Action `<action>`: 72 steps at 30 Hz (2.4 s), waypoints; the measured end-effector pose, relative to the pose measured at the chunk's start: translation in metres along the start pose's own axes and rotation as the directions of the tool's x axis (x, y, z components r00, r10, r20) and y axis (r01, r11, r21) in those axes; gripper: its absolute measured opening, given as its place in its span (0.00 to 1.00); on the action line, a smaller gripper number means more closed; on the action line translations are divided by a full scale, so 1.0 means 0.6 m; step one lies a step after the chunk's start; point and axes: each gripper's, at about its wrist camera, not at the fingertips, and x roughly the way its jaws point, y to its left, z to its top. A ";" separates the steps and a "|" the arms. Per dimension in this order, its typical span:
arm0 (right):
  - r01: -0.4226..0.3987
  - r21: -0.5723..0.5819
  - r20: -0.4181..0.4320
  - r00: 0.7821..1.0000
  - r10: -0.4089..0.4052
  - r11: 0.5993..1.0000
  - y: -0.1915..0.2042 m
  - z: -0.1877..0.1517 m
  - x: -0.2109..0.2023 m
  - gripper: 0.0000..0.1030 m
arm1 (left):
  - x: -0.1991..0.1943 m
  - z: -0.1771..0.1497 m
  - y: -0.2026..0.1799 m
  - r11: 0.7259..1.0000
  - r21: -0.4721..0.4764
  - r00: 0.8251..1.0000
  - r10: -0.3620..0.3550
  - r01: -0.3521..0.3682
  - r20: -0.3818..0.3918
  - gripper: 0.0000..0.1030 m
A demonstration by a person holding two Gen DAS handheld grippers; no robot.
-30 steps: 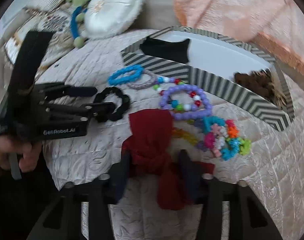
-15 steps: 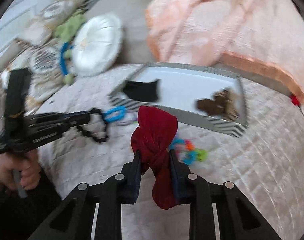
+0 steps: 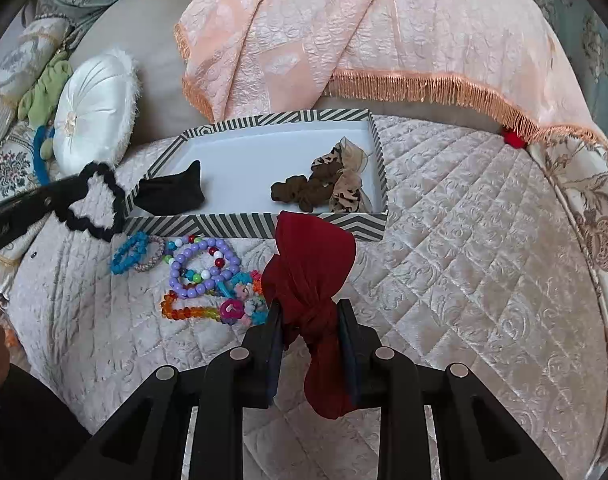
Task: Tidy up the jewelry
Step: 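Carry the red bow and black bracelet over the white box with both tools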
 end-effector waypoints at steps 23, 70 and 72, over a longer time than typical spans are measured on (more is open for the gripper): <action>0.136 -0.034 0.057 0.989 -0.134 0.990 0.031 0.021 0.003 0.23 | 0.046 -0.022 -0.007 0.996 -0.090 0.995 0.014 -0.023 -0.100 0.05; 0.036 0.127 0.104 0.993 -0.049 0.991 0.012 0.137 0.036 0.23 | 0.088 0.122 0.025 0.994 -0.089 0.998 0.063 -0.061 0.019 0.05; 0.035 0.126 0.116 0.992 -0.050 0.991 0.010 0.158 0.054 0.23 | 0.119 0.117 0.040 0.993 -0.104 0.998 0.060 -0.060 -0.004 0.05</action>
